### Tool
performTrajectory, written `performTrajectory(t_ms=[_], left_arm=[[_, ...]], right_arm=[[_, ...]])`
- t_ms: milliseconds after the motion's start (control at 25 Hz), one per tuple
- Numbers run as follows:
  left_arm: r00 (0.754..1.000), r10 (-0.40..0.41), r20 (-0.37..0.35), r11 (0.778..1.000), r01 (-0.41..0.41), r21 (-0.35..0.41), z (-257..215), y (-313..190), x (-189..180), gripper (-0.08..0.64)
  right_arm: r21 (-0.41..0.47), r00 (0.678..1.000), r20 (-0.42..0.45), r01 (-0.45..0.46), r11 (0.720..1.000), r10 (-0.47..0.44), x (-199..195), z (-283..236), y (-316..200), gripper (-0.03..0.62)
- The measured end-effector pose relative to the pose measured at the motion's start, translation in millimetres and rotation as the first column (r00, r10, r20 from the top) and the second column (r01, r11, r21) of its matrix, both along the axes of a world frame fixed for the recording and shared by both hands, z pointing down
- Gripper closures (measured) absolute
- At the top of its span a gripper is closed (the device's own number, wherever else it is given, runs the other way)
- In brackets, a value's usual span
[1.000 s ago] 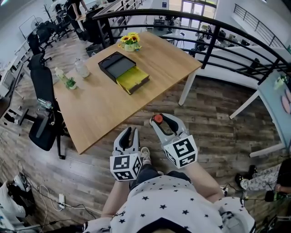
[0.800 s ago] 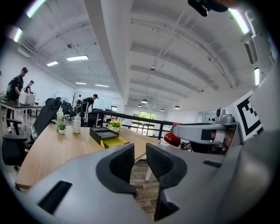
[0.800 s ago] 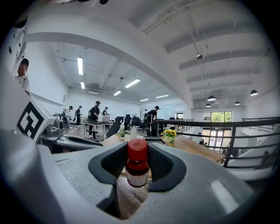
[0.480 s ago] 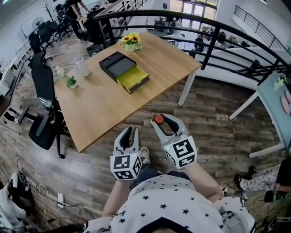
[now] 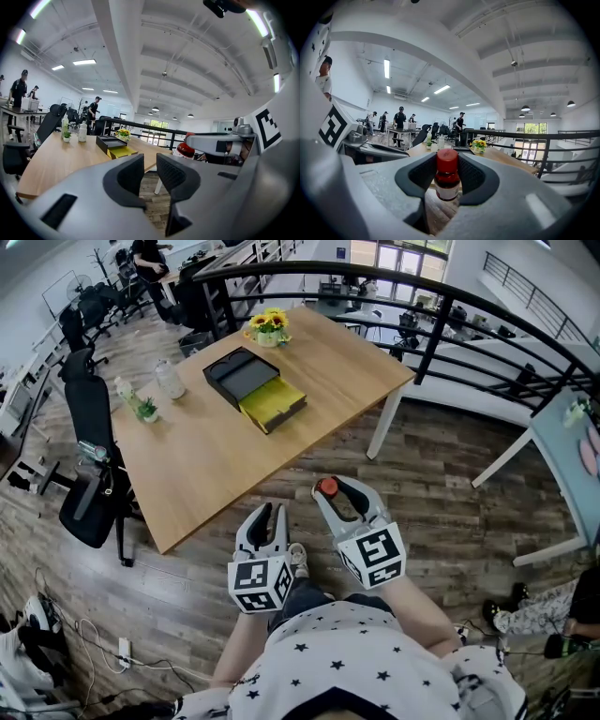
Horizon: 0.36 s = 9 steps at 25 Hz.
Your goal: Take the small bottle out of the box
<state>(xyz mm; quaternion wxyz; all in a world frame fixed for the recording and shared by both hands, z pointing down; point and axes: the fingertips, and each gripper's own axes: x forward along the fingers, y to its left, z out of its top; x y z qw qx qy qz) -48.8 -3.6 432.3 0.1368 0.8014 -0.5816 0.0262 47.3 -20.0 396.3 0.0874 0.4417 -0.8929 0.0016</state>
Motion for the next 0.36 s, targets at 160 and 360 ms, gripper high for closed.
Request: performTrajectory(t_ms=[160,360], left_arm=[[1.0,0.001,0.0,1.0,-0.001,0.001,-0.3,0.7,2.3,0.485],[1.0,0.002,0.005,1.0,-0.002,0.001,-0.2,-5.6,3.3,0.485]], right_arm=[[0.002,1.0,-0.001,-0.003,1.0,0.003,3.5,0.5,1.1,0.452],[0.003,1.0,-0.006,-0.002,1.0,0.002,4.3,0.2,-4.6,0.451]])
